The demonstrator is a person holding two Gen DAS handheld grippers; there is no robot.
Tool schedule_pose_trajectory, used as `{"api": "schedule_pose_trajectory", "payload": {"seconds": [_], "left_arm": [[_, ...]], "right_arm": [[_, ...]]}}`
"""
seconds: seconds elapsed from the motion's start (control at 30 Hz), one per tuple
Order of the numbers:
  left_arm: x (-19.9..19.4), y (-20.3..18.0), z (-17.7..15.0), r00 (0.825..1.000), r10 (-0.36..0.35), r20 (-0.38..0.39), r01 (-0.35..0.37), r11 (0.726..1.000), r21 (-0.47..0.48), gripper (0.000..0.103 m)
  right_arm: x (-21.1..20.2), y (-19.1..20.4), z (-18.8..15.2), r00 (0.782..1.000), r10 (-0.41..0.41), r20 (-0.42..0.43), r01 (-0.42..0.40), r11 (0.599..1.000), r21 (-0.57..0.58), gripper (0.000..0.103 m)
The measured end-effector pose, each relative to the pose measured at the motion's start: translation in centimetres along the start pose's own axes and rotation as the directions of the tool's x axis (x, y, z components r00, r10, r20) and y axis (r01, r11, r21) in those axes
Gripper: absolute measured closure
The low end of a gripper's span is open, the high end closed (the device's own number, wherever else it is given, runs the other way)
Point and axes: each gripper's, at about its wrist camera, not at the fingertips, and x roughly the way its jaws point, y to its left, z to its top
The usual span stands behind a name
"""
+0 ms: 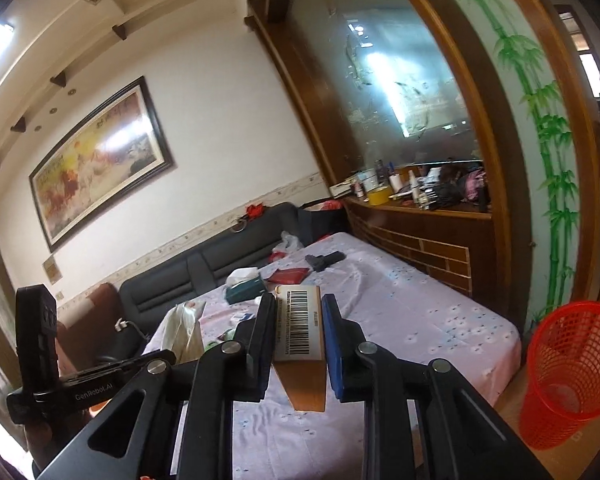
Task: Collect trash
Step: 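Carry both items to the red wastebasket and release them inside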
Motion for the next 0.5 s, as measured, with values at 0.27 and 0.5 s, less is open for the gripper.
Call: {"api": "schedule_pose_trajectory", "payload": {"seconds": [0.27,0.5], "left_arm": [[3.8,-7.6,0.6,0.97,-0.22,-0.103,0.232,0.965,0.12,0.086],[8.4,-17.2,0.8,0.882,-0.416,-0.221,0.462,0.855,0.234,0.086]], "right_arm": [[-5.9,-5.0,0.9,0.97,-0.221,0.099,0.216,0.975,0.059,0.079],[-10.4,-11.0,1.4,0.885,-0.444,0.139,0.424,0.893,0.152,0.079]]}}
